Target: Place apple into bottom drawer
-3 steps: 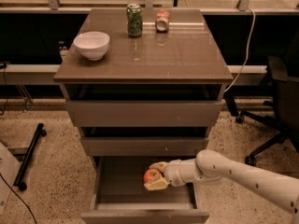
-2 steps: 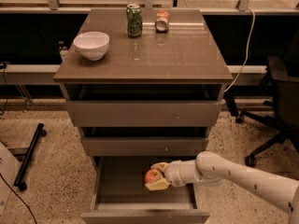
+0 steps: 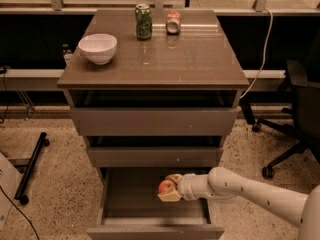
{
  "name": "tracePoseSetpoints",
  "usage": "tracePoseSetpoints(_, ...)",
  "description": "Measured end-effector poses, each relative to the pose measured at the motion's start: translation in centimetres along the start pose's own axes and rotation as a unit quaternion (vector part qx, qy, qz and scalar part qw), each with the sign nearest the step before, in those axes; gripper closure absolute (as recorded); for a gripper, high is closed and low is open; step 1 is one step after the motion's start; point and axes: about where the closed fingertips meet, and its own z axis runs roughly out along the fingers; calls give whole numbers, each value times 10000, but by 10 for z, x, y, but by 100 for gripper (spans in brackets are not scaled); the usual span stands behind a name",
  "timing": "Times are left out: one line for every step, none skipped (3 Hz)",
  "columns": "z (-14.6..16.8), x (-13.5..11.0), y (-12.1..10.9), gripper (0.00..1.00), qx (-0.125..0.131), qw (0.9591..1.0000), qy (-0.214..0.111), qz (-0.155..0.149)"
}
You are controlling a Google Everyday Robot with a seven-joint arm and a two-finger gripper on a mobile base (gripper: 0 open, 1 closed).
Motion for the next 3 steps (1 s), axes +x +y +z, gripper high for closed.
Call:
tracePoseSetpoints(9, 17, -16, 100, 137, 9994, 23, 312)
tracePoseSetpoints(10, 18, -18, 100, 147, 9994, 19, 327)
tracePoseSetpoints(16, 22, -17, 100, 110, 9992, 65, 382)
